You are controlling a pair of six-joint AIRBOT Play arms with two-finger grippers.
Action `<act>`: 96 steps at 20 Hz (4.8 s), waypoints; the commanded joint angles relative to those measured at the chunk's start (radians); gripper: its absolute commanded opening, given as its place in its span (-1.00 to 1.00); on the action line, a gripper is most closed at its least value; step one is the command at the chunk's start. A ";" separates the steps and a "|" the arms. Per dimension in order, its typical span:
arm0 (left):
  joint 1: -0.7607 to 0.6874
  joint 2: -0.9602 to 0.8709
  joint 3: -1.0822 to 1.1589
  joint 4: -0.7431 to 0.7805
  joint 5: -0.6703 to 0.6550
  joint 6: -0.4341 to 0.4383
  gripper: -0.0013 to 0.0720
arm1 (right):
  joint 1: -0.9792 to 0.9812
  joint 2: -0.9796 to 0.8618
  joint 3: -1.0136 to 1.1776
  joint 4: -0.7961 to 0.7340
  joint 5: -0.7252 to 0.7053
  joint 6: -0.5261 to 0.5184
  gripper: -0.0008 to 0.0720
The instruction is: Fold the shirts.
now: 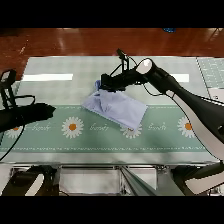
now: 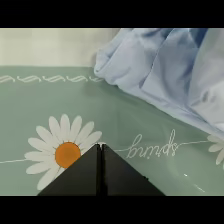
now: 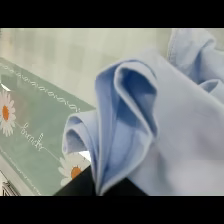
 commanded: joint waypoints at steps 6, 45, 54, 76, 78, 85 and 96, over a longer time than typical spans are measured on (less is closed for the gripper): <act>0.004 -0.008 -0.049 -0.076 0.197 -0.002 -0.89 | -0.176 0.080 0.052 0.009 0.309 -0.065 0.14; -0.042 -0.180 -0.050 -0.193 0.181 -0.001 -0.89 | -0.378 0.224 0.206 -0.162 0.280 0.063 -0.92; -0.042 -0.180 -0.050 -0.193 0.181 -0.001 -0.89 | -0.821 0.316 0.346 -0.170 0.572 0.161 -0.92; -0.042 -0.180 -0.050 -0.193 0.184 -0.001 -0.89 | -1.690 0.982 -0.565 -1.052 0.875 0.232 -0.59; -0.042 -0.180 -0.050 -0.193 0.185 -0.001 -0.89 | -1.641 0.975 -0.616 -1.115 0.856 0.219 0.16; -0.038 -0.279 0.169 -0.193 0.245 0.087 -0.89 | -1.408 0.795 -0.410 -0.870 0.755 0.168 -0.82; -0.203 -0.703 0.628 0.176 -0.019 -0.034 -0.89 | -0.406 0.428 -0.151 -0.907 0.411 0.171 -0.92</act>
